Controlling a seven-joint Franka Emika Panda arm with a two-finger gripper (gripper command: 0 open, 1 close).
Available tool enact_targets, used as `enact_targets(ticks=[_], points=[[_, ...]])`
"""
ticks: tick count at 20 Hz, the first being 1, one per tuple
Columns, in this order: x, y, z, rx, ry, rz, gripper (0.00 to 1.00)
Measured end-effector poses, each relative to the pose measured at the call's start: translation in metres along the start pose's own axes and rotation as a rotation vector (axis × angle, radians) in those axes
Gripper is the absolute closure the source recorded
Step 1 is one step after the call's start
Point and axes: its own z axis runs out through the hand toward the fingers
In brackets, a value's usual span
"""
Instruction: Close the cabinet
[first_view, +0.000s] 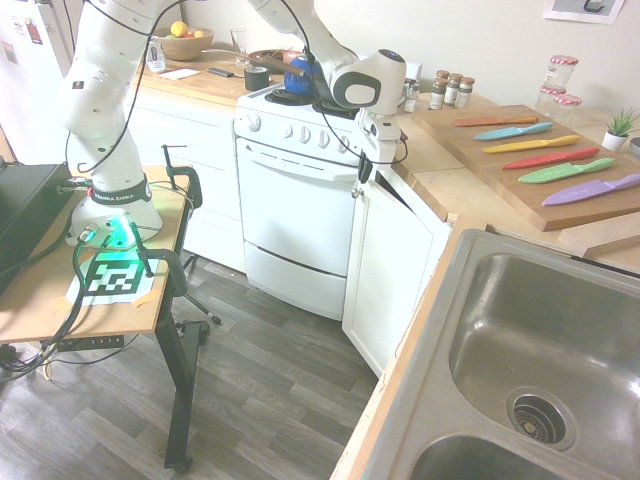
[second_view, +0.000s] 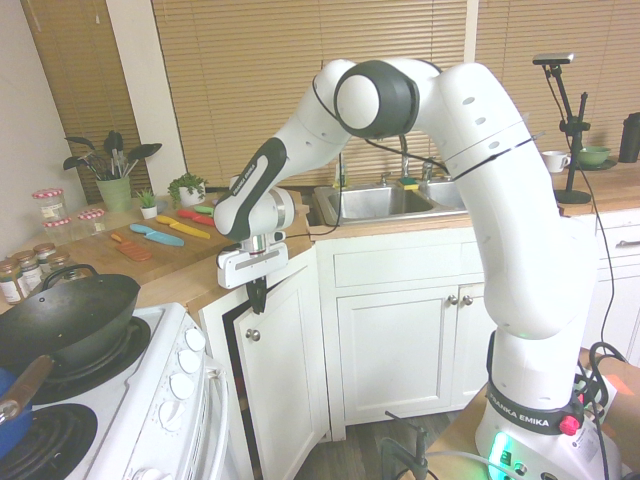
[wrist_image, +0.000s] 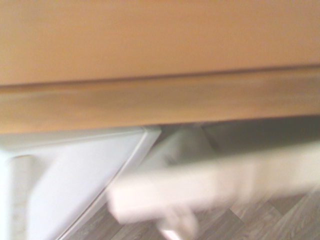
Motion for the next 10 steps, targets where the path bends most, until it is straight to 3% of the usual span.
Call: enact_targets(ticks=[5,9,10], points=[[0.0,0.058,-0.014,-0.003,-0.007,0.049,1.0],[0.01,0.167,-0.027,-0.001,0.011,0.11,1.0],[0.01,0.198,-0.023,0.007,-0.003,0.132,0.0]])
